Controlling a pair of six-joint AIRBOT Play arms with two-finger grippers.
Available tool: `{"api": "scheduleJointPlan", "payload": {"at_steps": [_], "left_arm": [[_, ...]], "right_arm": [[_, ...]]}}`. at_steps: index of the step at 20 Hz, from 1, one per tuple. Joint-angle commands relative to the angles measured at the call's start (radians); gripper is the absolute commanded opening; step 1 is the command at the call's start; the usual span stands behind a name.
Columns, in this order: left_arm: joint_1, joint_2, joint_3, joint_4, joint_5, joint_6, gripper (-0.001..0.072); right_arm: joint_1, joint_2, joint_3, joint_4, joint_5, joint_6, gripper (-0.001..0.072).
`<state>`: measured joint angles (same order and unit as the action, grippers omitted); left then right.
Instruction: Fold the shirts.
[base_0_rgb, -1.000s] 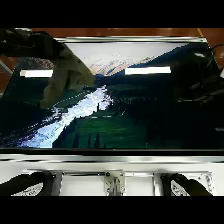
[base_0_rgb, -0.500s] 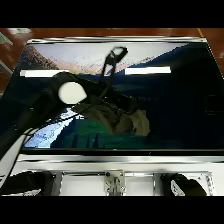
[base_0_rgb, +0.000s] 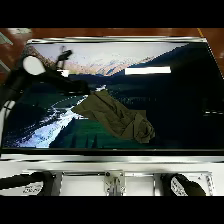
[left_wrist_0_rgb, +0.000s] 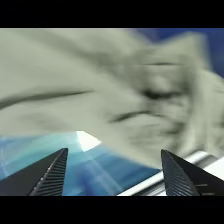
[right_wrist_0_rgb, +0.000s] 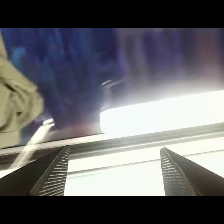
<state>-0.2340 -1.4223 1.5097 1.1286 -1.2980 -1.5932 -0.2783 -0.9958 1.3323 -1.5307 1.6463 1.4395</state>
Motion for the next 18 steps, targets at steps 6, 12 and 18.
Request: {"api": "scheduleJointPlan", "payload": {"at_steps": [6,12,18], "left_arm": [[0.422,-0.063,-0.312,-0.179,0.102,0.012,0.0705],[0.344,-0.247,-0.317,-0.203,0.141,0.038,0.0705],[0.308,-0.323,-0.318,-0.303,0.209,0.064,0.06]], "right_arm": [[-0.139,-0.077,-0.311,0.341,-0.166,-0.03,0.0679],[-0.016,-0.176,-0.343,0.329,-0.28,-0.03,0.0679],[0.089,-0.248,-0.343,0.327,-0.295,-0.027,0.0679]]}}
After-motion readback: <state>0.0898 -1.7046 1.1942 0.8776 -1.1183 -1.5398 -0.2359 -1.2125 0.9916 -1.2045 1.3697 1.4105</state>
